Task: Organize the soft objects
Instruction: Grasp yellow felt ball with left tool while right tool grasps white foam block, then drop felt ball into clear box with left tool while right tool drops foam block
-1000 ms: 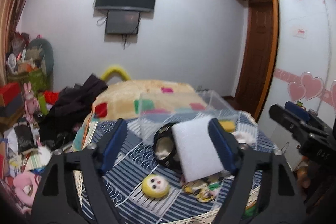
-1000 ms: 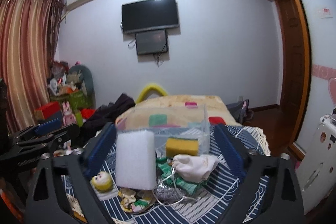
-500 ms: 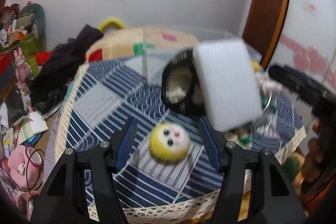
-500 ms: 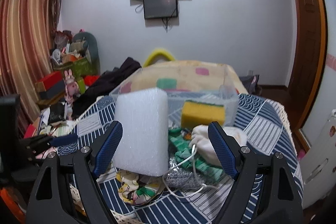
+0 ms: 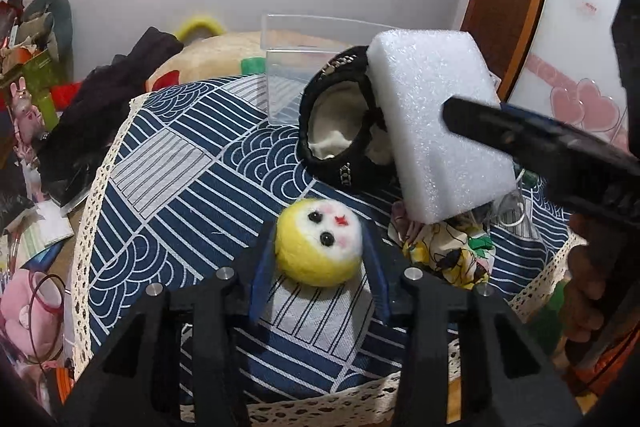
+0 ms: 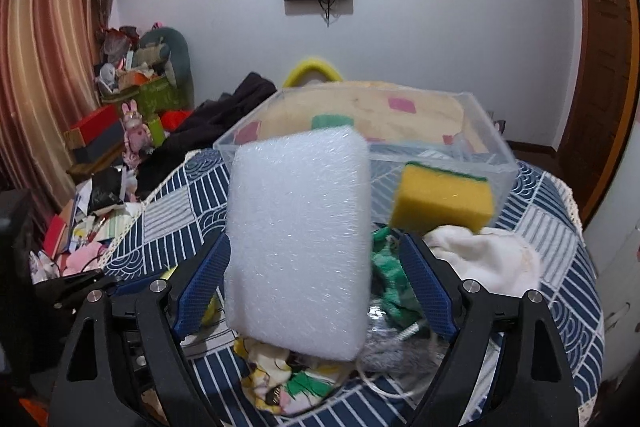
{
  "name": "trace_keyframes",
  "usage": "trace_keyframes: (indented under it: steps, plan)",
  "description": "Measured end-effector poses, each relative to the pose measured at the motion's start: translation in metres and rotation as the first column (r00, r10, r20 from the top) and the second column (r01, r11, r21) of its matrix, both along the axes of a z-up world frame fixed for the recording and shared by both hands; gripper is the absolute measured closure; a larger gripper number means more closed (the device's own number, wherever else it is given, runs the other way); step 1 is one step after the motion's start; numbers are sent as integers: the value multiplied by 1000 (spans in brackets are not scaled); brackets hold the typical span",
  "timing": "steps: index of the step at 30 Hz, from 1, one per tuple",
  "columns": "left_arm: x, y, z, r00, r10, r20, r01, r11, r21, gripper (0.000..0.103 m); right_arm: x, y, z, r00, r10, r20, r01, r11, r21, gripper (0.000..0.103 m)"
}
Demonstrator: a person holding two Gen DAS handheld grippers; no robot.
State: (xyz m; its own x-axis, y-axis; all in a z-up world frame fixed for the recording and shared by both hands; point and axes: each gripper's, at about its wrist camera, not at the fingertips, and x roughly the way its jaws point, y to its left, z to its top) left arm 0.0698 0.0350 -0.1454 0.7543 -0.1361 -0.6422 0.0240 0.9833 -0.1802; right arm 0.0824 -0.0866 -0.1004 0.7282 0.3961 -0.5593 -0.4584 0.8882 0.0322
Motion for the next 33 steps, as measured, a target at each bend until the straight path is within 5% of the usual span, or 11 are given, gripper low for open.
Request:
trace_keyframes:
  steps: [7,10,19,33]
  plan:
    - [-5,18,11,998,62,22,-62,998,-25,62,10,14,-17,997,20,-74,-25,998,-66,13]
    - [-4,26,12,996,83,22,-82,996,-38,62,8,13,-18,999,7,-48,-11,995,-101,22]
    - [-6,29,25,993,106,52,-105,994,-23,62,-10,-6,14,998,21,55,-19,999,-41,23]
    - [3,19,101,965,96,244,-98,995,-2,61,-3,-40,66,981,-62,185,54,998,44,22]
